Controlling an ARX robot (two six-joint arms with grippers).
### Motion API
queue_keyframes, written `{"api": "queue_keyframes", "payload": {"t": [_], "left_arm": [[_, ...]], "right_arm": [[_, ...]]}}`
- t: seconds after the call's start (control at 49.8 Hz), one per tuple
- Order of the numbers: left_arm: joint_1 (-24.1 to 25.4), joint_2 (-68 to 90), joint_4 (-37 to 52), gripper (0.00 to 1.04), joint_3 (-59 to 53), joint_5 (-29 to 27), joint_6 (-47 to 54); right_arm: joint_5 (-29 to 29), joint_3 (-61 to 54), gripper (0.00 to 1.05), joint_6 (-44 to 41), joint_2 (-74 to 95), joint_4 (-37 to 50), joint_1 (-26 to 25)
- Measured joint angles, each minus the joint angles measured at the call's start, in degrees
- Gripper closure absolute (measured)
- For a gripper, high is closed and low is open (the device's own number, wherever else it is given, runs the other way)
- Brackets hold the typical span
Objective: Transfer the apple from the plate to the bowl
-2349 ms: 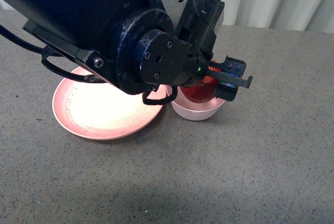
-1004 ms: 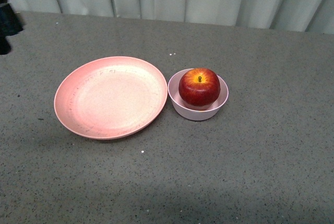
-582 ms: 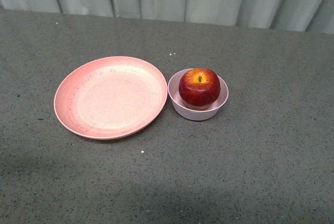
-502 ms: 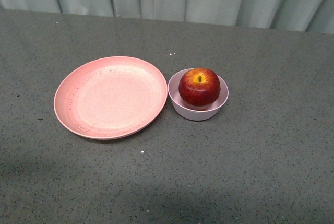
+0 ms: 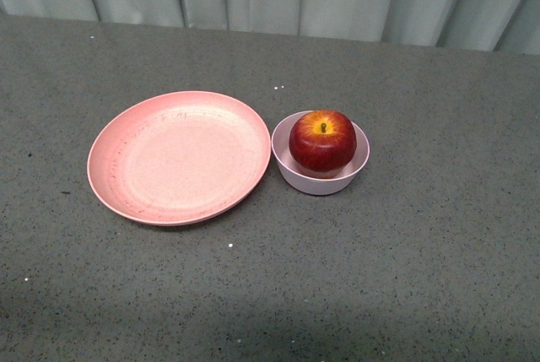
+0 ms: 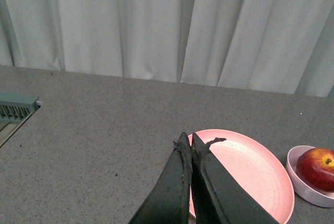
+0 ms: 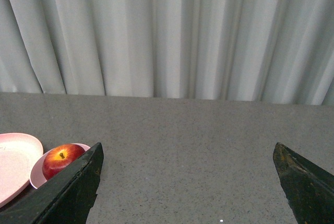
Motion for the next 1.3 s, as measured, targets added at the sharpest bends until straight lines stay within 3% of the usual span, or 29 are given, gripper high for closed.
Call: {"api": "queue_keyframes", "payload": {"t": [0.482,1.104,1.225,1.305], "left_arm": [[0.0,-14.3,-13.5,1.01,0.0,0.0,0.0],[0.0,-25.0,-24.1,1.01,0.0,0.0,0.0],[0.0,-32.2,-33.2,1.01,0.0,0.1,0.0],[0.0,-34.5,-34.0,1.01,0.0,0.1,0.0]], "right_arm": [[0.0,0.0,0.09,0.0,0.0,0.0,0.0],[0.0,0.0,0.09,0.0,0.0,0.0,0.0],[0.0,0.0,0.09,0.0,0.0,0.0,0.0],[0.0,0.0,0.09,0.0,0.0,0.0,0.0]]}}
